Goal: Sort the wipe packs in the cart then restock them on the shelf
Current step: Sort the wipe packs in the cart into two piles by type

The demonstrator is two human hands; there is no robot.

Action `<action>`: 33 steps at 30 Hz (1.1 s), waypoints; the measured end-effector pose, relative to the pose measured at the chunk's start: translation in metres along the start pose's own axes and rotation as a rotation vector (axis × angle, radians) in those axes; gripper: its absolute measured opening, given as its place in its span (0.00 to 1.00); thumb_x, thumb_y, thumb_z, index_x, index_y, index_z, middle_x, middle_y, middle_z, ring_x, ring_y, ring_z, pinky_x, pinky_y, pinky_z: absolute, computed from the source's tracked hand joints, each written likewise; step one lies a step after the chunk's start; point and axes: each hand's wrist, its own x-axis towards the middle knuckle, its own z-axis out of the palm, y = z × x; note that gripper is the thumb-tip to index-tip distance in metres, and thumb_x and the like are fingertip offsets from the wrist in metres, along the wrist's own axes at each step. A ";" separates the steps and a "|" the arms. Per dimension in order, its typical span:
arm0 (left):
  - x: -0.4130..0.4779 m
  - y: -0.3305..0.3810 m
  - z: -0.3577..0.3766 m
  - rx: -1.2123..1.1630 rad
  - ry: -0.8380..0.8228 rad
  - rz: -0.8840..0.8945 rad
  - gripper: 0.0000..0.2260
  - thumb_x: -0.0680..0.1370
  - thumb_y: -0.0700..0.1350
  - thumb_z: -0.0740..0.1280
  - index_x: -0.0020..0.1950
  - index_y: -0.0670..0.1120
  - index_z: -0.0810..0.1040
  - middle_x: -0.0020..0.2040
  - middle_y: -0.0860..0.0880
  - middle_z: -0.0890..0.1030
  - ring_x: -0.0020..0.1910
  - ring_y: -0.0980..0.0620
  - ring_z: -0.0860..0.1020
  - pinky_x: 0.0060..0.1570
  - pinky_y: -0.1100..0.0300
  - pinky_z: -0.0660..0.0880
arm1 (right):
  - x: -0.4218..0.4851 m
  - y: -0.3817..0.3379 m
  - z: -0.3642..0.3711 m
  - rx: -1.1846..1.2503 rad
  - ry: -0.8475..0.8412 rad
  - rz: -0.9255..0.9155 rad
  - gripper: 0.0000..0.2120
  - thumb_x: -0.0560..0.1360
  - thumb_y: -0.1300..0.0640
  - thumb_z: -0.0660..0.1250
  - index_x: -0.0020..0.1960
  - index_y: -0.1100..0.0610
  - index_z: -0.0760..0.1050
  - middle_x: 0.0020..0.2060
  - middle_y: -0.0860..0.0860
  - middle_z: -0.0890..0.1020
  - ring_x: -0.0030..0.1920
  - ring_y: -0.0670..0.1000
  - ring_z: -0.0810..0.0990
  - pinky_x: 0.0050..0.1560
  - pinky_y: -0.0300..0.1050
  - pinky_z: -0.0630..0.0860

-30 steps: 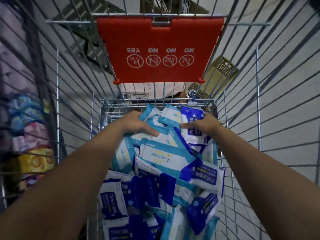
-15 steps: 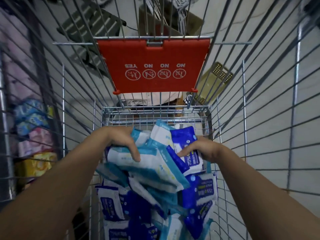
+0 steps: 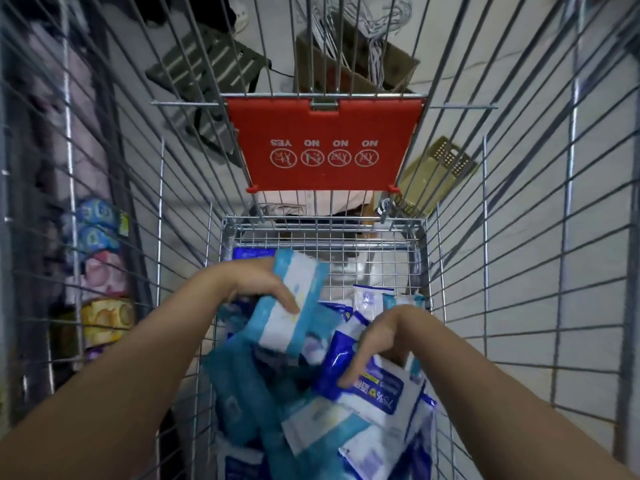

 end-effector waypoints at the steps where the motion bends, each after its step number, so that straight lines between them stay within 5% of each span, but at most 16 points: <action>1: 0.005 -0.001 -0.005 -0.085 0.138 0.034 0.19 0.60 0.40 0.80 0.47 0.45 0.79 0.42 0.51 0.85 0.42 0.52 0.83 0.46 0.57 0.79 | 0.008 0.000 0.001 0.004 0.075 -0.001 0.33 0.71 0.46 0.71 0.72 0.55 0.66 0.73 0.52 0.63 0.71 0.53 0.65 0.69 0.49 0.65; 3: 0.010 -0.003 -0.012 -0.208 0.304 0.059 0.32 0.53 0.46 0.83 0.55 0.45 0.78 0.48 0.48 0.85 0.48 0.47 0.83 0.54 0.46 0.78 | 0.018 0.000 0.003 -0.014 0.185 -0.033 0.40 0.69 0.41 0.72 0.74 0.56 0.62 0.74 0.53 0.62 0.73 0.56 0.62 0.69 0.50 0.63; 7: 0.011 -0.004 -0.011 -0.372 0.460 0.113 0.24 0.62 0.34 0.78 0.56 0.40 0.78 0.50 0.44 0.84 0.49 0.45 0.83 0.54 0.45 0.78 | 0.014 -0.001 0.002 -0.095 0.389 -0.139 0.45 0.60 0.33 0.74 0.69 0.58 0.69 0.65 0.51 0.73 0.64 0.54 0.73 0.63 0.47 0.71; 11: 0.012 -0.015 -0.009 -0.471 0.504 0.097 0.21 0.65 0.36 0.76 0.56 0.41 0.77 0.49 0.44 0.83 0.47 0.45 0.82 0.49 0.51 0.79 | -0.001 -0.015 -0.021 0.093 0.958 -0.463 0.26 0.69 0.38 0.71 0.50 0.61 0.77 0.43 0.54 0.79 0.43 0.52 0.76 0.43 0.46 0.72; 14: 0.013 -0.020 -0.003 -0.498 0.635 0.061 0.11 0.67 0.32 0.68 0.48 0.39 0.77 0.42 0.44 0.80 0.41 0.45 0.78 0.41 0.55 0.77 | 0.001 -0.023 -0.042 0.140 1.281 -0.514 0.20 0.75 0.47 0.68 0.59 0.60 0.74 0.52 0.56 0.80 0.49 0.55 0.77 0.47 0.44 0.71; 17: 0.019 -0.023 0.003 -0.406 0.818 0.021 0.10 0.68 0.30 0.64 0.31 0.42 0.69 0.31 0.46 0.70 0.32 0.48 0.69 0.28 0.63 0.65 | 0.022 -0.025 -0.052 0.009 1.207 -0.403 0.30 0.75 0.49 0.68 0.71 0.58 0.63 0.66 0.56 0.72 0.64 0.58 0.72 0.61 0.50 0.71; 19: 0.026 -0.028 0.001 -0.380 0.782 0.039 0.12 0.69 0.29 0.63 0.29 0.43 0.67 0.28 0.48 0.69 0.29 0.49 0.68 0.20 0.67 0.62 | 0.039 -0.026 -0.057 -0.078 1.182 -0.333 0.32 0.75 0.49 0.68 0.73 0.57 0.60 0.69 0.56 0.69 0.67 0.58 0.69 0.65 0.53 0.69; 23: 0.033 -0.031 -0.010 0.082 0.185 -0.074 0.06 0.61 0.34 0.64 0.32 0.43 0.69 0.28 0.48 0.69 0.27 0.51 0.67 0.25 0.65 0.61 | 0.063 -0.032 -0.062 0.271 1.228 -0.400 0.26 0.75 0.49 0.68 0.67 0.60 0.67 0.62 0.57 0.74 0.63 0.59 0.74 0.62 0.52 0.71; 25: 0.043 -0.034 -0.011 0.297 0.038 -0.089 0.05 0.66 0.34 0.65 0.35 0.44 0.73 0.30 0.48 0.71 0.27 0.52 0.69 0.27 0.64 0.66 | 0.067 -0.034 -0.064 0.379 1.267 -0.378 0.23 0.73 0.49 0.71 0.61 0.61 0.71 0.56 0.56 0.78 0.55 0.57 0.77 0.55 0.51 0.74; 29: 0.064 -0.035 -0.011 0.199 0.592 0.281 0.05 0.72 0.38 0.69 0.45 0.45 0.76 0.41 0.48 0.78 0.40 0.49 0.75 0.43 0.55 0.73 | 0.072 -0.034 -0.061 0.743 1.112 -0.525 0.11 0.70 0.56 0.75 0.40 0.56 0.72 0.42 0.56 0.81 0.34 0.51 0.77 0.36 0.46 0.77; 33: 0.082 -0.029 -0.011 0.530 0.686 0.306 0.12 0.75 0.47 0.68 0.55 0.43 0.74 0.54 0.46 0.75 0.54 0.48 0.71 0.53 0.55 0.68 | 0.069 -0.020 -0.061 0.878 1.249 -0.666 0.06 0.74 0.61 0.70 0.45 0.59 0.73 0.42 0.56 0.79 0.35 0.51 0.76 0.35 0.40 0.77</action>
